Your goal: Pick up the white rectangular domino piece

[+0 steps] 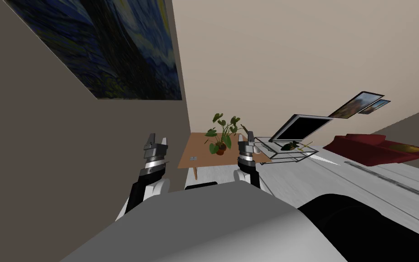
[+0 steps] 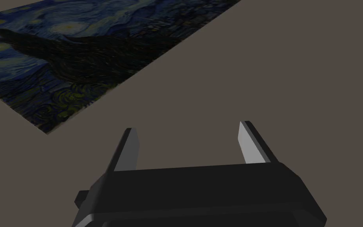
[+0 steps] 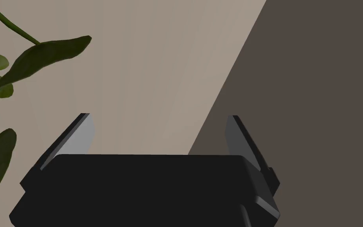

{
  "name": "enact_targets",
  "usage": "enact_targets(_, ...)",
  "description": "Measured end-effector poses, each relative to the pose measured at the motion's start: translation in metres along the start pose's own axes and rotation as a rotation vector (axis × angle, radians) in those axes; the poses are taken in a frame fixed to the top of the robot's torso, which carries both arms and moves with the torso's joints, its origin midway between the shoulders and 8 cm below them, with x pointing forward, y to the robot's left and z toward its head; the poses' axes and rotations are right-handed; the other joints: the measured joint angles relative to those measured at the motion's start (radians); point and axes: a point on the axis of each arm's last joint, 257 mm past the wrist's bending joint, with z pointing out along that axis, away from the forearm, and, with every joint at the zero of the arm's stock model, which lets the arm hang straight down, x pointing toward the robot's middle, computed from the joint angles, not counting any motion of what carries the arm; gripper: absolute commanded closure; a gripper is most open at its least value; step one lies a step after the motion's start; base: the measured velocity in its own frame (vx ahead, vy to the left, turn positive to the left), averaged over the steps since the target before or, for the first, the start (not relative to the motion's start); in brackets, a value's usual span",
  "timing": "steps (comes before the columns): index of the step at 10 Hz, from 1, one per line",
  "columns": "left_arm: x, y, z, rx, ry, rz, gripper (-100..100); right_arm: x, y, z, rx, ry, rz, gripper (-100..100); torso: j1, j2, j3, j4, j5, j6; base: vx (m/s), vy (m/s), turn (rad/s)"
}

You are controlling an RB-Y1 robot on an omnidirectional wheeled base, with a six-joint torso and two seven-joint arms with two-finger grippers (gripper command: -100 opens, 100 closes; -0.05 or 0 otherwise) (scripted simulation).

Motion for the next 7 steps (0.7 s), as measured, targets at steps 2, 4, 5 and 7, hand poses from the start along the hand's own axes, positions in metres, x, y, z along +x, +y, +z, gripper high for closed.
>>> enact_targets(2, 0.001, 0.010, 0.000, -0.026, 0.042, 0.033, -100, 0.000, 0.000, 0.000, 0.000, 0.000, 0.000, 0, 0.000, 0.001, 0.000, 0.000, 0.000, 0.000, -0.015, -0.003, -0.085)
enact_targets(4, -0.001, 0.024, -0.003, -0.073, 0.084, 0.077, -100, 0.000, 0.000, 0.000, 0.000, 0.000, 0.000, 0, 0.000, 0.001, 0.001, 0.000, 0.000, 0.000, -0.020, -0.015, -0.115)
enact_targets(5, -0.006, 0.035, -0.001, -0.101, 0.102, 0.103, -100, 0.000, 0.000, 0.000, 0.000, 0.000, 0.000, 0, -0.001, 0.001, 0.001, 0.000, 0.000, 0.000, -0.026, -0.025, -0.118)
enact_targets(7, -0.015, 0.062, 0.003, -0.177, 0.132, 0.160, -100, 0.000, 0.000, 0.000, 0.000, 0.000, 0.000, 0, -0.002, 0.001, 0.001, 0.000, 0.000, 0.000, -0.017, -0.033, -0.126)
